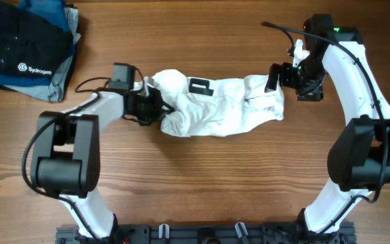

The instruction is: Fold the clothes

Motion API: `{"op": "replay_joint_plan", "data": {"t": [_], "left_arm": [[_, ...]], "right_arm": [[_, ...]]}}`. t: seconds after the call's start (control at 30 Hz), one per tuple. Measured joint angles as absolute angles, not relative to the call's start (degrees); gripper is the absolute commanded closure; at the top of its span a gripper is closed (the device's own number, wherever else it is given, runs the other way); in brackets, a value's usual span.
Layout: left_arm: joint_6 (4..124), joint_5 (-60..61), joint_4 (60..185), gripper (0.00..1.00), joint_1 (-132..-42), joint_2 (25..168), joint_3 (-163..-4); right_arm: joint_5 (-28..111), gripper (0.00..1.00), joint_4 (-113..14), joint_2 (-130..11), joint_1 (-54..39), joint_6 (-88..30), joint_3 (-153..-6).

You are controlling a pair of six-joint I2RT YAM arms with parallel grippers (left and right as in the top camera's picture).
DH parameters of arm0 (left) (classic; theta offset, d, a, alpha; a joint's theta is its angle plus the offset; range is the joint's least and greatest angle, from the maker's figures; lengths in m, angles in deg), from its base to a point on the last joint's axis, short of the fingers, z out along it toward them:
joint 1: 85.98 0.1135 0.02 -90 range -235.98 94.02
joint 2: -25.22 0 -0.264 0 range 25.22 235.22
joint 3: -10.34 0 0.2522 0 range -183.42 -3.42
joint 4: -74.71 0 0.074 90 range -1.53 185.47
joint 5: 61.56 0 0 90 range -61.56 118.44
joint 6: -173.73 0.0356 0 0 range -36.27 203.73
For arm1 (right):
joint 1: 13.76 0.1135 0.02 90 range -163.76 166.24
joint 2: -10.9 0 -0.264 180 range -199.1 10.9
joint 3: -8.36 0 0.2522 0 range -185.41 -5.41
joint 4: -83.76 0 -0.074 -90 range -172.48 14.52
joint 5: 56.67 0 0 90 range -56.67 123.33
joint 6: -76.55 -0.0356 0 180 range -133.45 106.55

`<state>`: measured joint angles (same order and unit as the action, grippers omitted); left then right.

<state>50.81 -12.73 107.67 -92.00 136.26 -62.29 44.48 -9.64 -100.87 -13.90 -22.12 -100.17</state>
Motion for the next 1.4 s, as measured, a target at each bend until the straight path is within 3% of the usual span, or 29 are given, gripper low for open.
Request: {"op": "replay_joint_plan", "data": {"t": [0.77,1.4], "left_arm": [[51.1,3.6,118.6,0.96,-92.2,117.4,-62.3],[51.0,19.5,121.3,0.96,-108.4,117.1,-64.1]], "right_arm": [[44.5,0.0,-10.9,-100.9,-13.2,-22.1,-100.2],[44.5,0.0,-11.2,-100.9,-10.8,-22.1,-100.2]]}}
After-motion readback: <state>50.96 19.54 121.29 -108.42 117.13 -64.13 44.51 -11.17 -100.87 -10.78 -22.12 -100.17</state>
